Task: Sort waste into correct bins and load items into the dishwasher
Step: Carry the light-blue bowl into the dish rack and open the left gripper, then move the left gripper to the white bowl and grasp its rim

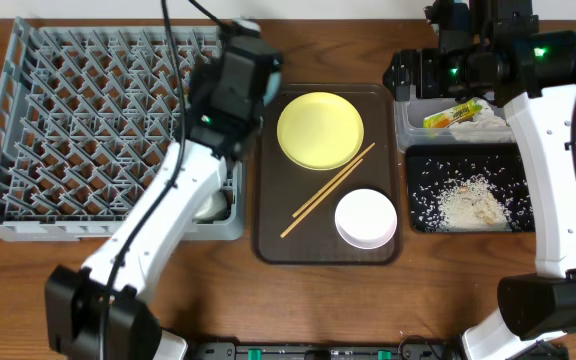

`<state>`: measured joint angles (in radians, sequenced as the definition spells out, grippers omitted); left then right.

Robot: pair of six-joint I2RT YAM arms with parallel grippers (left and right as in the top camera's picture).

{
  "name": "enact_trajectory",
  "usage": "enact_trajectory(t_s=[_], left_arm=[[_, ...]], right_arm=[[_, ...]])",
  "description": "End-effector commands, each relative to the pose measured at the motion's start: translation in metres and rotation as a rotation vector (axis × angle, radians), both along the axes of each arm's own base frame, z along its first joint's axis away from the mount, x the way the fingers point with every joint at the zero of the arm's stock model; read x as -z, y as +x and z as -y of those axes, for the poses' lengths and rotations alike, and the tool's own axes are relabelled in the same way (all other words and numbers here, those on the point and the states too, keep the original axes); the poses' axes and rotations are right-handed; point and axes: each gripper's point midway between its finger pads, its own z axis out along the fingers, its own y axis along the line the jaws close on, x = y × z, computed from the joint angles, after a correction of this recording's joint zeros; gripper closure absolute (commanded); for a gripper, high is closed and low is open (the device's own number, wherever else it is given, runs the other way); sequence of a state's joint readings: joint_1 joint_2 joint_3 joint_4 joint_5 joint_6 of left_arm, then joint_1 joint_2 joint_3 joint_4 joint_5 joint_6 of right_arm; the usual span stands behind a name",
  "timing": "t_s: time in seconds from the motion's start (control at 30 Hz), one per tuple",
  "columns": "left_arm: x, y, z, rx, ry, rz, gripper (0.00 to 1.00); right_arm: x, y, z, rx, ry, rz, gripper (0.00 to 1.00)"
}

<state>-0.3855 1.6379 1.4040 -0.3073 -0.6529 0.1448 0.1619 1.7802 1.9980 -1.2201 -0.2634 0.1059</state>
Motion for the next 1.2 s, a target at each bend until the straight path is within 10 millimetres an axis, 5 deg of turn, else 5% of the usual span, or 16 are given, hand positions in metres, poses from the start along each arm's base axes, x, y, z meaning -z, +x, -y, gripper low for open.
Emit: enact_trajectory(t_s=[0.0, 0.23, 0.47, 0.87, 1.17], left_arm=[[0.005, 0.019, -0.042, -0.139, 0.076, 0.030, 0.92], [0.021, 0.060, -0.073, -0.228, 0.282, 0.076, 0.93], [0.042, 0.089, -0.082, -0.254, 0.479, 0.084, 0.93], [0.058, 0.084, -0.092, -0.331, 0.547, 0.039, 0.92], [0.090, 0.074, -0.082, -0.309, 0.518, -0.042, 0.93]], right_arm=[[0.002, 0.000, -0.003, -0.005, -0.005, -0.007, 0.01], [0.002, 0.000, -0.003, -0.005, -0.005, -0.007, 0.01], [0.002, 0.000, -0.003, -0.005, -0.005, -0.007, 0.01], [0.002, 0.000, -0.003, -0.006, -0.005, -0.007, 0.01], [0.002, 0.000, -0.003, -0.005, -0.005, -0.007, 0.01]])
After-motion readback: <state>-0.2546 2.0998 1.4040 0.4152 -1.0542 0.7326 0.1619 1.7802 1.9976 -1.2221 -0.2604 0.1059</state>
